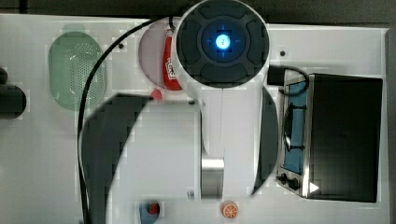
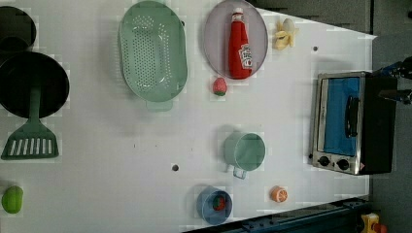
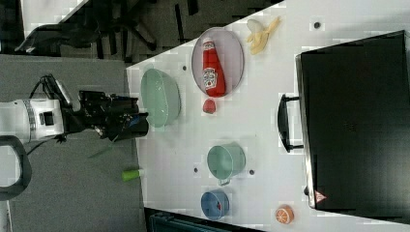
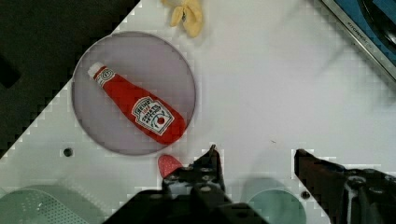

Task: Flap open oven.

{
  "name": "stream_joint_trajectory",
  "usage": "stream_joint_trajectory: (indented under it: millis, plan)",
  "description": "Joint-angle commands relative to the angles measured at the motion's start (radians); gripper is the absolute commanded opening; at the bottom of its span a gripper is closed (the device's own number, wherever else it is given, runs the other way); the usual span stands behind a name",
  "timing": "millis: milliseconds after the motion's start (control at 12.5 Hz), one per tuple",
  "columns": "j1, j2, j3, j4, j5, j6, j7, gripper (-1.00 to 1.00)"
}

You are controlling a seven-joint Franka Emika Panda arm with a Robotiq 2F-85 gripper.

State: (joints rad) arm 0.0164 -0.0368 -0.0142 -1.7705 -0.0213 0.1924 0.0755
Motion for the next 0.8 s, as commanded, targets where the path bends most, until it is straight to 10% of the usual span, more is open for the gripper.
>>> stream_joint_trajectory:
  millis: [80,240,400,800]
  plan:
    - [-0.026,-0.433,-0.057,-0.306,-0.006,-0.167,0.112,0.58]
    - [-0.026,-0.433,-0.057,-0.306,-0.006,-0.167,0.112,1.0]
    - [-0.026,-0.433,-0.057,-0.306,-0.006,-0.167,0.112,1.0]
    - [-0.028,-0.433,-0.059,-0.306,-0.007,-0.168,0.112,-0.08]
